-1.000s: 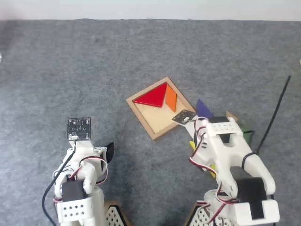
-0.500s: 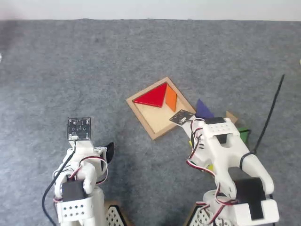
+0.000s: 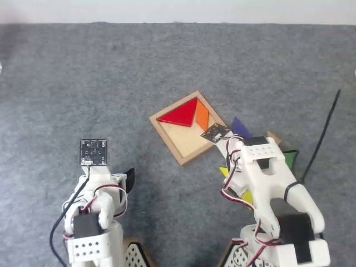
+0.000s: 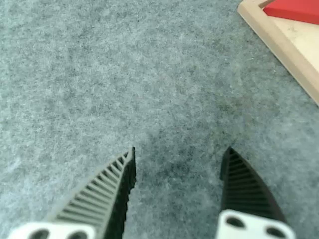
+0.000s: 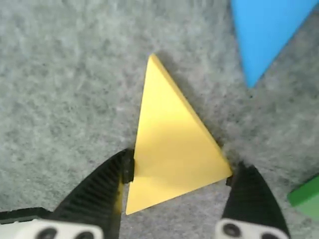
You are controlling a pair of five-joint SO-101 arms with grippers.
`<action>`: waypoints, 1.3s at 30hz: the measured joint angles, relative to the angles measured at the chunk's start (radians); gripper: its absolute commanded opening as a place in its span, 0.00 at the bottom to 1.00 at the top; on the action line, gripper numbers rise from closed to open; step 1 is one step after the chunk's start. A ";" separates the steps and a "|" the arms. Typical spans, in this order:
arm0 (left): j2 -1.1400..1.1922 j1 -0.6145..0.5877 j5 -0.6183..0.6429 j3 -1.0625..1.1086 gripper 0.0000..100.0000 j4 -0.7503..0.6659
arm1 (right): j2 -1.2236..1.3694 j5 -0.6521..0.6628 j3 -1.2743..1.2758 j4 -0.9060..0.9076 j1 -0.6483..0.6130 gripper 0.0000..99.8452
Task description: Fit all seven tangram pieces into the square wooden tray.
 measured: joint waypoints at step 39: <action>0.000 0.000 0.000 0.000 0.27 0.000 | 0.365 -0.322 -0.845 0.245 -0.299 0.17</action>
